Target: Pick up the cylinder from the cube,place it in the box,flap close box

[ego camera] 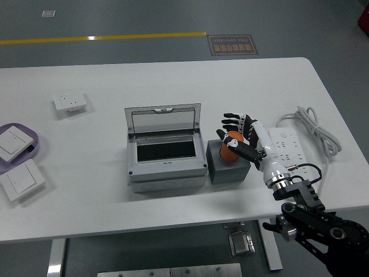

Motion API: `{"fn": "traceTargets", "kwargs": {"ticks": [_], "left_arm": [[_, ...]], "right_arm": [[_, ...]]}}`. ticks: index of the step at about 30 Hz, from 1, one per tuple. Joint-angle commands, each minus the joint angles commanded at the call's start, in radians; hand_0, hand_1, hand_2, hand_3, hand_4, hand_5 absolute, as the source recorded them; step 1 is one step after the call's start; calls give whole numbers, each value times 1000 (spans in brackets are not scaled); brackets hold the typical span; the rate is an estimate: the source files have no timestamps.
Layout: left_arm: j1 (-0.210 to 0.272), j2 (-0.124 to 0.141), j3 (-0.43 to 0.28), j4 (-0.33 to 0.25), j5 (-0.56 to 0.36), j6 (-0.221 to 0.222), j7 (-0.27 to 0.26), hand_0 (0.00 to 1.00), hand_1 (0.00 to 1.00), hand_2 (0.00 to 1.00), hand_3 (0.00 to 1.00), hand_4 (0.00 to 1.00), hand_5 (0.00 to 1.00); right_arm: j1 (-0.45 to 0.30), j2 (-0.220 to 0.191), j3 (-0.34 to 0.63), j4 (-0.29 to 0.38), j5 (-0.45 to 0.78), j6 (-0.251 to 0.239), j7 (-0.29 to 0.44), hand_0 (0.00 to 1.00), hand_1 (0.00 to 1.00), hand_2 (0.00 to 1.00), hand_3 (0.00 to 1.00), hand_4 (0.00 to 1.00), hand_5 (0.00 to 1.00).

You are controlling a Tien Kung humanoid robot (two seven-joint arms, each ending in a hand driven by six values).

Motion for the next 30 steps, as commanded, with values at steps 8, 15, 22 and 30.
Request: {"fn": "traceTargets", "kwargs": {"ticks": [8, 15, 22, 30], "left_arm": [[-1, -2, -2, 0, 4, 0, 0, 638, 621, 546, 632, 701, 345], [-1, -3, -6, 0, 10, -1, 2, 637, 621, 545, 632, 700, 345], [-2, -5, -2, -1, 8, 1, 0, 637, 621, 546, 632, 700, 345], [-3, -6, 2, -1, 7, 2, -2, 636, 621, 546, 632, 700, 343]], "right_arm": [[7, -1, -18, -10, -13, 10, -21, 693, 643, 642, 661, 843, 241], [12, -2, -29, -11, -26, 7, -27, 681, 641, 636, 653, 807, 194], [13, -3, -33, -12, -28, 6, -25, 683, 639, 632, 650, 633, 4], [15, -4, -39, -18, -20, 7, -26, 687, 642, 632, 660, 589, 2]]}}
